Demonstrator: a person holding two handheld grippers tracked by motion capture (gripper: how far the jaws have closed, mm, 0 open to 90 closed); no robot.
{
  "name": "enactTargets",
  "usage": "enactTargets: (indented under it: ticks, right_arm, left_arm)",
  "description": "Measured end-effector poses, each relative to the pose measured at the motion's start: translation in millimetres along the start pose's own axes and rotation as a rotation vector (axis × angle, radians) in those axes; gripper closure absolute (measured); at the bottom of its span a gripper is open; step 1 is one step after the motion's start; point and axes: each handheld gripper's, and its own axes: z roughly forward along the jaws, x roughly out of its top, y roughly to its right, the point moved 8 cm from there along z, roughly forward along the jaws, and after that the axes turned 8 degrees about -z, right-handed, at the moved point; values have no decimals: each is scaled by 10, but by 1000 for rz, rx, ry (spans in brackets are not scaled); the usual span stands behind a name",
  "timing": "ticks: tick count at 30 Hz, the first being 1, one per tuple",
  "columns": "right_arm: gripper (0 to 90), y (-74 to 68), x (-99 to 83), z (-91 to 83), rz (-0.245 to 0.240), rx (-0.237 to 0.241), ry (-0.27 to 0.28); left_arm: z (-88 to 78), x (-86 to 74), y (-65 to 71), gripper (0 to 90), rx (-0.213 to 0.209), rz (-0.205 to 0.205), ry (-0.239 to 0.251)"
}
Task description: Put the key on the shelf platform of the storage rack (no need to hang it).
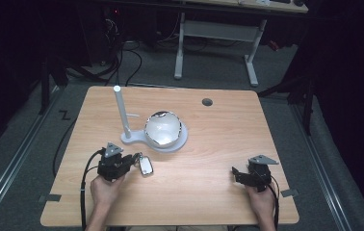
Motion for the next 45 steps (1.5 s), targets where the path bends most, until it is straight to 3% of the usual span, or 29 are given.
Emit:
enactTargets:
  ticks: [2,3,4,5,8,9,10,12,18,25,27,36,45]
  right_arm:
    - [232,0,0,0,0,0,0]
    - [232,0,0,0,0,0,0]
    - [232,0,0,0,0,0,0]
    - [232,0,0,0,0,0,0]
    - [232,0,0,0,0,0,0]
    - [232,0,0,0,0,0,0]
    - [232,0,0,0,0,0,0]
    - [232,0,0,0,0,0,0]
    - [232,-1,0,0,0,1,0]
    - [231,-1,0,-1,1,1,0]
    - [231,-1,0,-1,1,1,0]
    - [231,-1,0,-1,0,1,0]
    - [231,-1,0,-1,1,2,0]
  left_arm:
    - [-26,12,18,780,1,-7,6]
    - [-81,22,70,780,-4,-30,5]
    - [-81,22,70,781,-4,-30,5]
    - [-131,36,116,782,-31,-4,-2]
    - [-202,62,181,787,-43,-29,-5]
    - [-225,77,189,821,-62,-3,2]
    - [-225,77,189,870,-62,-3,2]
    - [-278,108,237,871,-77,-42,-13]
    - [-385,88,327,873,-99,-3,-22]
    - [-470,86,440,873,-123,2,-24]
    - [-538,103,521,873,-150,11,-27]
    - [-704,155,765,873,-207,7,-39]
    - [-730,180,954,873,-241,8,-68]
